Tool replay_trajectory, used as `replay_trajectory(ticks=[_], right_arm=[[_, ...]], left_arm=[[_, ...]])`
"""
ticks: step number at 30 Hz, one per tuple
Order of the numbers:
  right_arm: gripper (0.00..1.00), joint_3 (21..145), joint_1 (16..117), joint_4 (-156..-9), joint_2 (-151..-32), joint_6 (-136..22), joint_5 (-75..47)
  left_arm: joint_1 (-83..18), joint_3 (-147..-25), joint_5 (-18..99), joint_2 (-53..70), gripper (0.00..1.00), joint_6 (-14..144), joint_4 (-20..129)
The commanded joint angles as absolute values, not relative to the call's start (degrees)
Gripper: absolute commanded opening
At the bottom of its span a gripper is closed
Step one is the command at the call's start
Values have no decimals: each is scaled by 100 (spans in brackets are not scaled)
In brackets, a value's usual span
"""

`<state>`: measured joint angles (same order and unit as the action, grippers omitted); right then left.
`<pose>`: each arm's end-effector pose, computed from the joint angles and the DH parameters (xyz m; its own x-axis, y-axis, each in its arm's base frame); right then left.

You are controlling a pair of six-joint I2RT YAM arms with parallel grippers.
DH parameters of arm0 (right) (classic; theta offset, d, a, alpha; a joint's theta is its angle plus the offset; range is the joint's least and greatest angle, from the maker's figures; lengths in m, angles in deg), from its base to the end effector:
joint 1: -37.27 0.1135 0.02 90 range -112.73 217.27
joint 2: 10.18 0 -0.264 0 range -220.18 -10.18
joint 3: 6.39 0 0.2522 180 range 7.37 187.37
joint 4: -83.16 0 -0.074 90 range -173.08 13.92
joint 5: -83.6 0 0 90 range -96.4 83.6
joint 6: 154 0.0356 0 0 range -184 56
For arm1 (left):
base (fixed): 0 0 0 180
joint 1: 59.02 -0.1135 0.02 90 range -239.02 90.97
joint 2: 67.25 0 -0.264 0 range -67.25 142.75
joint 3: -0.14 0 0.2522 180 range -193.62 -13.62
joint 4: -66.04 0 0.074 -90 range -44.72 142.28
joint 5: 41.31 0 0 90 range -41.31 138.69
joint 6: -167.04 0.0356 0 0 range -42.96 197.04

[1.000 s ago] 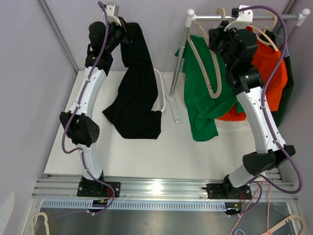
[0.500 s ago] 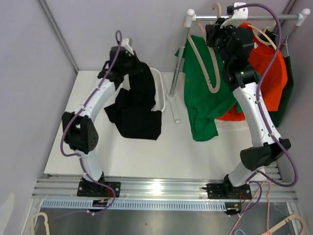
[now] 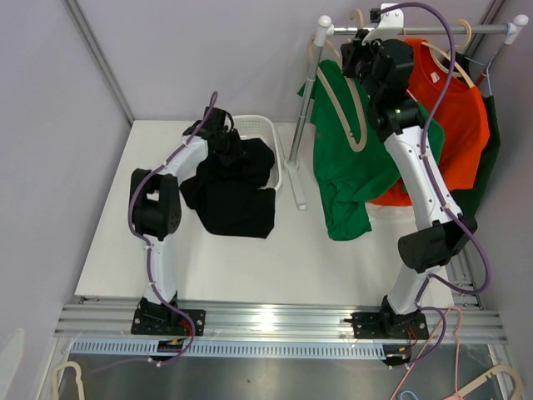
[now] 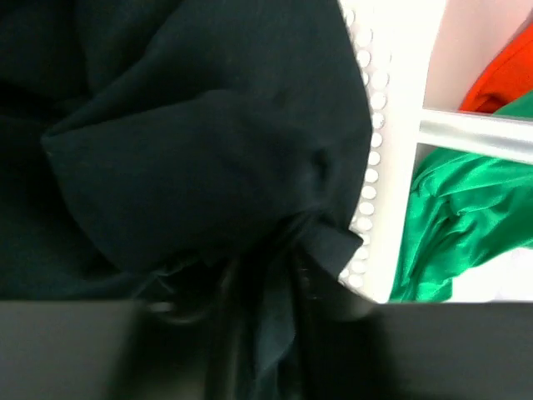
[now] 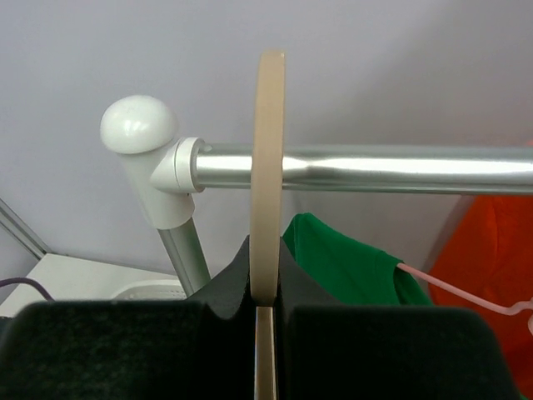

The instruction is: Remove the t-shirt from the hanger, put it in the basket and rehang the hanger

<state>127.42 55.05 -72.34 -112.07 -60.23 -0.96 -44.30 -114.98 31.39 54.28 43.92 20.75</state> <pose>0.3790 0.1180 0.5193 0.1086 0.1036 -0.9887 -0.2221 0.9719 0.0774 0.4573 -0.1311 0.2256 -0.8657 -0.3120 -0.3916 -0.0622 0.8431 -0.5341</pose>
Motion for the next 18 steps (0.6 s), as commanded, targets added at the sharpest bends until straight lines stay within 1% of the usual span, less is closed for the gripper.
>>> replay_trajectory(ticks=[1,2,3,6,7,8,9,11,16,18], right_arm=[[0,13252,5459,-7280,-11379,-6110,-191],[0,13374,5450,-7201,-11415,-6092,-217],[0,13419,5432,-7175,-11485,-6075,-252],[0,13621,5415,-7122,-11608,-6040,-296],[0,13691,5388,-7035,-11696,-6022,-314],[0,13762,5379,-6981,-11740,-6022,-314],[0,13875,5371,-6894,-11793,-6013,-323],[0,13929,5336,-6858,-11863,-5996,-323],[0,13885,5335,-6727,-11934,-5890,-306],[0,13877,5335,-6682,-11943,-5855,-376]], left_arm=[[-4593,-12038,2856,5412,34,4162,1977],[-4619,-12171,2821,5526,45,4180,1846],[-4654,-12608,2829,5596,54,4224,1575],[-4724,-13215,2821,5878,69,4320,1169],[-4768,-13453,2803,5904,76,4338,1046],[-4786,-13595,2803,5896,92,4356,879],[-4786,-13631,2882,5791,97,4399,825],[-4786,-13553,2917,5554,99,4435,886],[-4777,-13087,2979,4378,100,4523,1027],[-4777,-12999,2996,4104,99,4601,922]])
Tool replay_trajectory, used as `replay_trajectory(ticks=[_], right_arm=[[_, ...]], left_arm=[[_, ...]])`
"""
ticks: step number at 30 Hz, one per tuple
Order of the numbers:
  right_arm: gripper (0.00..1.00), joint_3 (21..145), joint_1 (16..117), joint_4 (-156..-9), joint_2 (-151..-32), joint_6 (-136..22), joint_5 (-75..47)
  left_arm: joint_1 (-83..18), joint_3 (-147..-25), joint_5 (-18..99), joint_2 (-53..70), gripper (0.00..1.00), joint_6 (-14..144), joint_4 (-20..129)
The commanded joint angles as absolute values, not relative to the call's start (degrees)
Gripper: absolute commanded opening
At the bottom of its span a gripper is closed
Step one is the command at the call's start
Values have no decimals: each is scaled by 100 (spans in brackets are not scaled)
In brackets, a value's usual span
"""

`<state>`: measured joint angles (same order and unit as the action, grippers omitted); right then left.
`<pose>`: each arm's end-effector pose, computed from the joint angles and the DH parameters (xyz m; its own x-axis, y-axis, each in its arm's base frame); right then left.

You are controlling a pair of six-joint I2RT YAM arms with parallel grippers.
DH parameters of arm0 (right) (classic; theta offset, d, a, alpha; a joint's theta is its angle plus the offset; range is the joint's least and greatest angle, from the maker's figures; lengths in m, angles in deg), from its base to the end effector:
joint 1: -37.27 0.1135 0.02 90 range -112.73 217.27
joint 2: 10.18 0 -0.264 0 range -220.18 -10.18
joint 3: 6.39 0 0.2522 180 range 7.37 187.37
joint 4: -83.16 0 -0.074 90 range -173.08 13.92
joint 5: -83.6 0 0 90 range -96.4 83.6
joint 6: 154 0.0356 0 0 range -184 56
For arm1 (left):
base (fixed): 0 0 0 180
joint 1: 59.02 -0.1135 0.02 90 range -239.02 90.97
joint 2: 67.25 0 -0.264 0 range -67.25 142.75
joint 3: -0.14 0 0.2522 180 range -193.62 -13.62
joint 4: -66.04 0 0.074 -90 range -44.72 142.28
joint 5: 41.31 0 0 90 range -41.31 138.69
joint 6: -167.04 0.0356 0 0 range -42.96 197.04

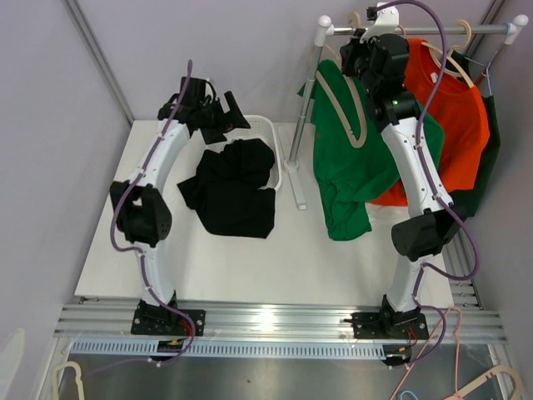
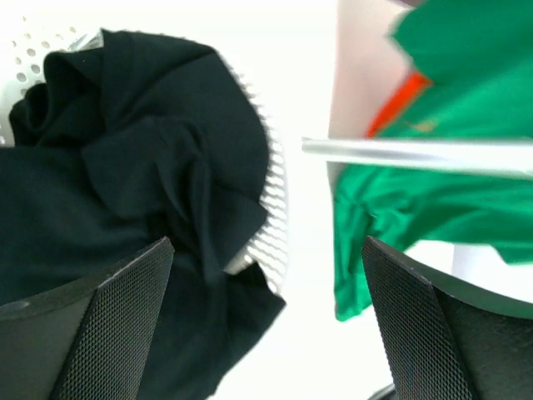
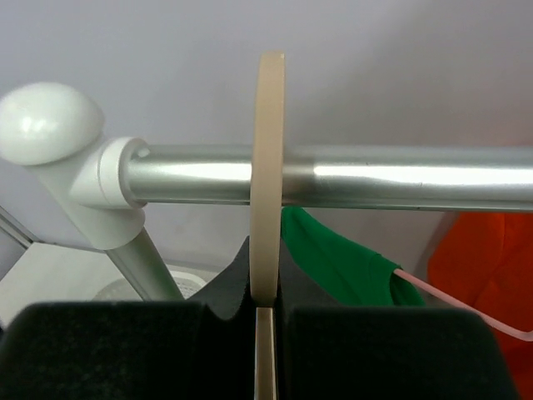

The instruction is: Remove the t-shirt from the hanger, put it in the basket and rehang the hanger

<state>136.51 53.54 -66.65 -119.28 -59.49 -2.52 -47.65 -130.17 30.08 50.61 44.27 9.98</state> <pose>0.4089 0.1168 0.5102 0.0434 0.0944 -0.9946 -0.2188 0.9723 0.0827 0.4562 -0.1033 0.3270 -0.7923 -0.3639 -0.4897 -0.0184 0.8165 -0.5770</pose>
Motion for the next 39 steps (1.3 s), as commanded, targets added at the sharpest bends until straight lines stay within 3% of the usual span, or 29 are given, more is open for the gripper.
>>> replay_trajectory(ticks=[1,9,10,11,14,15,26,35,39], right_arm=[[0,13851,5335,-6639,-11934,-5838,-402],[0,13543,5335,-6357,-11530,-5855,-1156],[5,13577,5344,-6218,-11495,-5872,-1228],[30,13630,5336,-6121,-11477,-5873,-1255],[92,13640,5335,-5918,-11276,-5917,-1133],[95,13518,5327,-5891,-11196,-5925,-1045],[99,13094,4818,-5566,-10150,-6330,-771],[92,13761,3842,-4828,-10738,-6066,-1676],[95,14044,3771,-4713,-11020,-6013,-1782]], left_arm=[[-4769,-12964,2988,3816,100,4619,913],[-4532,-12559,3401,2688,100,4856,957],[-4470,-12568,3436,2653,99,4865,948],[-4444,-12603,3445,2635,99,4874,913],[-4373,-12761,3488,2688,100,4831,677],[-4356,-12779,3532,2653,99,4822,641],[-4136,-12849,3656,2222,100,4918,790],[-3925,-13218,3805,2371,99,5059,676],[-3846,-13210,3858,2406,100,5085,763]])
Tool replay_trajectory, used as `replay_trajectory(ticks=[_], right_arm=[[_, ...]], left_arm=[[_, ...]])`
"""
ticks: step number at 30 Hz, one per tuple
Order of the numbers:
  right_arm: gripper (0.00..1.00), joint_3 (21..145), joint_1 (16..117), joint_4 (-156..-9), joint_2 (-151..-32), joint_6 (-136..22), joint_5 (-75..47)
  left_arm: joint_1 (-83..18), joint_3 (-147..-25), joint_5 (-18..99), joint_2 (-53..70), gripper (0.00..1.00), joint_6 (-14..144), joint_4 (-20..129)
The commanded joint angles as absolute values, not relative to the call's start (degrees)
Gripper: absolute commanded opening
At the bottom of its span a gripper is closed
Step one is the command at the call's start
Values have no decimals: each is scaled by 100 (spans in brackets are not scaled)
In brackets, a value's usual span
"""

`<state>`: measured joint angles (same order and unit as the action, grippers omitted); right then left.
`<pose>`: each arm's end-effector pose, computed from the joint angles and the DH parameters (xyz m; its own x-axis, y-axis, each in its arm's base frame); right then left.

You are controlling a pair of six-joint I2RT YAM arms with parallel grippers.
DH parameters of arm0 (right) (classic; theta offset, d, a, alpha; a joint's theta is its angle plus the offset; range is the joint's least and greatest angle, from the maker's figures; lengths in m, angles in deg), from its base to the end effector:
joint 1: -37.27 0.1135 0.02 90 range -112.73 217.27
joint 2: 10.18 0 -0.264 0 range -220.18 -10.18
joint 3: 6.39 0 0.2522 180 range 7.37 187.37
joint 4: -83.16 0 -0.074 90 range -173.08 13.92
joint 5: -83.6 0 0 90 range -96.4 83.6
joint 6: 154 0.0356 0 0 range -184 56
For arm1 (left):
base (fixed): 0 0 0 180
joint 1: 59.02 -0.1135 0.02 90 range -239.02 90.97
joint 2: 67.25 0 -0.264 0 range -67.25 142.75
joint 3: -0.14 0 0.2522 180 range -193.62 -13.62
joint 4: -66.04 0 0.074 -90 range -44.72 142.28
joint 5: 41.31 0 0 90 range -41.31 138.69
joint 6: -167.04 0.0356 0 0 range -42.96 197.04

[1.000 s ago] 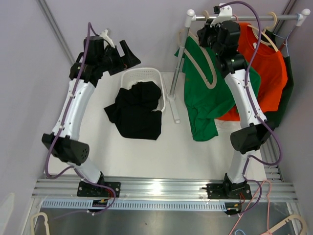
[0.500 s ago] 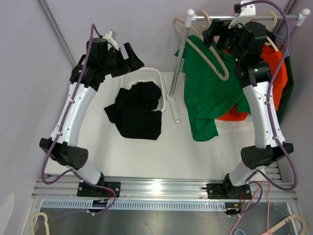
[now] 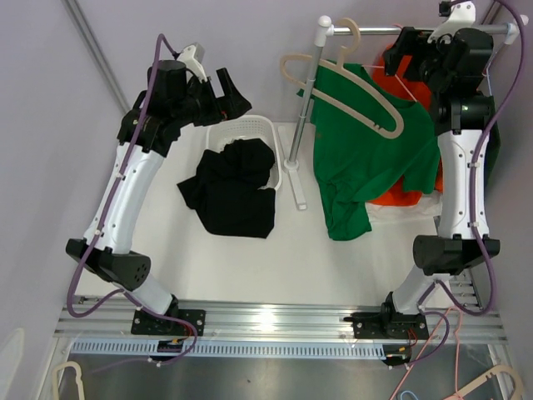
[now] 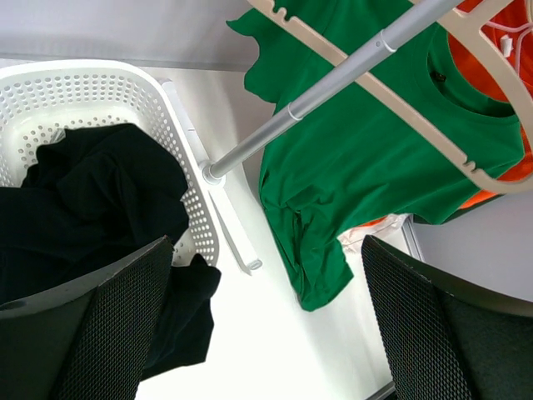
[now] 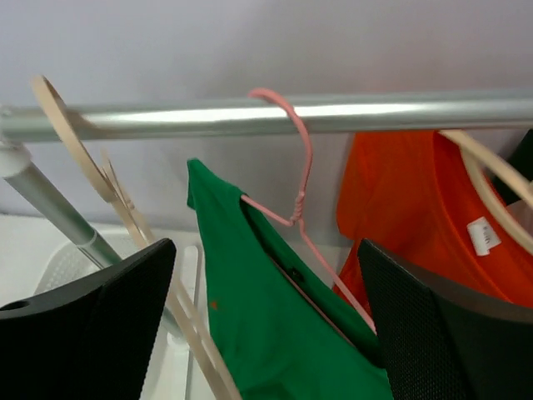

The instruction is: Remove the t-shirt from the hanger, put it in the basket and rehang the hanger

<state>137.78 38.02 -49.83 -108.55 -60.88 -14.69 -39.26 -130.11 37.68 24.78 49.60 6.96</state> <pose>0.3434 0.0096 0.5532 -0.0296 0.0535 -0.9981 -0.1557 0.9861 0.0575 0.3076 -0.1177 0.4946 -0.5277 -0.2911 -0.7980 0.2892 0.8218 -0.4910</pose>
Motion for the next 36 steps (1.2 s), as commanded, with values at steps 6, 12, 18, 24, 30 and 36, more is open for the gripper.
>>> replay_trajectory(ticks=[6,12,18,24,30,36], right_arm=[[89,14219,3569,-4740,-11459,-5943,-2071],[81,14176,3455,-4863,-11767,-5855,-2345],[77,14044,3420,-5029,-11855,-5881,-2494],[62,14061,3419,-5135,-11925,-5855,-2687],[23,14087,3411,-5188,-11960,-5767,-2863],[31,14044,3411,-5258,-11952,-5749,-2951]], left_arm=[[-3793,-13499,3858,2652,99,5059,728],[-3767,-13500,3867,2811,99,5059,790],[-3758,-13500,3867,2872,99,5129,842],[-3758,-13456,3928,2890,99,5182,869],[-3758,-13447,3928,2890,99,5208,869],[-3758,-13254,3990,2723,99,5252,957]])
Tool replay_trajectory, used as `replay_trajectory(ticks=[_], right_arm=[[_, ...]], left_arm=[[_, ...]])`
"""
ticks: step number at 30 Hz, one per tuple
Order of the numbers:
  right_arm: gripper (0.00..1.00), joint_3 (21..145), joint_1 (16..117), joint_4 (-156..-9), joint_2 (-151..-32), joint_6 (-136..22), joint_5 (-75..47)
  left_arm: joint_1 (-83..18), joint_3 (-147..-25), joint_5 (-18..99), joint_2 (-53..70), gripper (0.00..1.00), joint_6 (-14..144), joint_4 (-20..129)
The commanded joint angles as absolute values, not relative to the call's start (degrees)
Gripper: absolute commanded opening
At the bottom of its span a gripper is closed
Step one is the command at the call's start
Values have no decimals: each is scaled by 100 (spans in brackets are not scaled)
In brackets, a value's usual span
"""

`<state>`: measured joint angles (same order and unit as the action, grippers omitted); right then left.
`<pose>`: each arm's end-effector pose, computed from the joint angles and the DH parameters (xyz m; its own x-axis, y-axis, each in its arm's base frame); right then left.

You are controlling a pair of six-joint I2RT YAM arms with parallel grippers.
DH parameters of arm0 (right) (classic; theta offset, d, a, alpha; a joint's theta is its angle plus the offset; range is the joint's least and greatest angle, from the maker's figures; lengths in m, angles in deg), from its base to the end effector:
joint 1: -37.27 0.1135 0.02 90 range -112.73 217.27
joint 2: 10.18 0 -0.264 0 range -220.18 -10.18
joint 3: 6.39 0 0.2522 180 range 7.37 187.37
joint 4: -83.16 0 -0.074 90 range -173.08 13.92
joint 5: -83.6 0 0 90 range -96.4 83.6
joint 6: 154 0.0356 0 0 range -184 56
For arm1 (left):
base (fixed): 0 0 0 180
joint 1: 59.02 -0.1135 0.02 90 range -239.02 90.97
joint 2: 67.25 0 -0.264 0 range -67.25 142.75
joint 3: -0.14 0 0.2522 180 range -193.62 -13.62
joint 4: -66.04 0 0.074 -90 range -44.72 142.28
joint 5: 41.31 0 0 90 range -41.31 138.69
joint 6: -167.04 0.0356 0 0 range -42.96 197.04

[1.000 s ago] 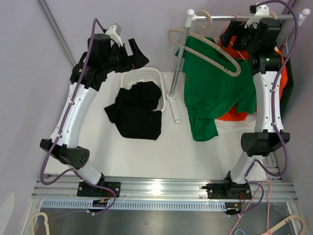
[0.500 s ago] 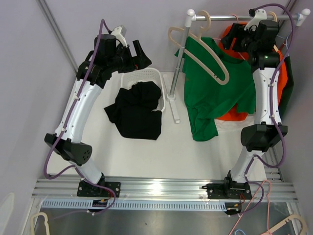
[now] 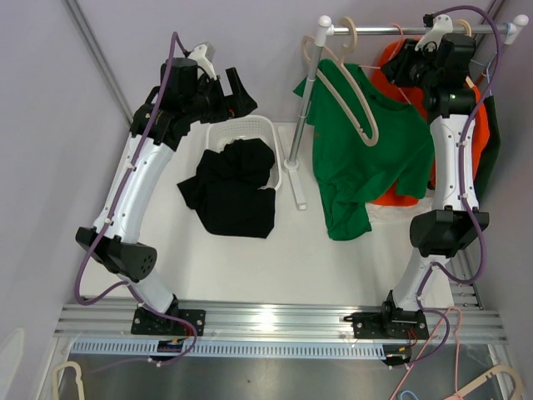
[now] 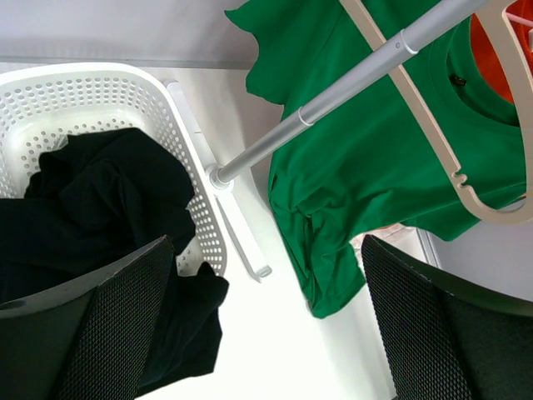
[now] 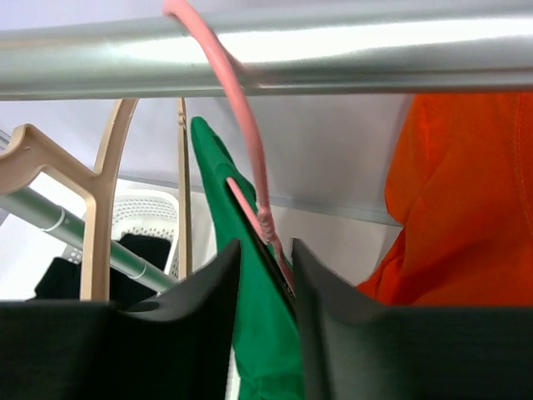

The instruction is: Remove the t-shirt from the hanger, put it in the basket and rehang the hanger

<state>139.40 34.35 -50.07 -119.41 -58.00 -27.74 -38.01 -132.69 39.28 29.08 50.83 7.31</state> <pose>0.4151 -0.0082 0.4940 -0.2085 0.1081 -0.9720 -0.2900 0.9423 0.1670 0.3273 -0.1319 0.4846 -0.5355 -0.2611 -0.8032 0.2881 0.8375 -0.4643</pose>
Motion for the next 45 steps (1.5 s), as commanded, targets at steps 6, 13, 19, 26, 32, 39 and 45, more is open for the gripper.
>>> replay_trajectory(ticks=[6,13,19,26,32,39,45], right_arm=[[39,13982,3411,-5460,-11960,-5767,-3004],[37,14035,3411,-5583,-12109,-5750,-3223],[2,14044,3411,-5706,-12215,-5600,-3426],[0,14148,3411,-5812,-12049,-5337,-3426],[0,14501,3516,-5425,-11689,-5239,-2812],[0,14474,3990,-5223,-11161,-5863,-1730],[0,14457,4254,-4679,-10924,-5952,-274]], left_arm=[[-3758,-13227,4034,2679,99,5305,974],[-3758,-13262,4078,2679,99,5375,983],[-3758,-13254,4130,2653,100,5402,974],[-3758,-13289,4069,2565,99,5411,1018],[-3740,-13324,3972,2433,99,5489,1062],[-3600,-12727,3682,1705,100,5850,2001],[-3433,-12639,3499,1458,99,6095,2073]])
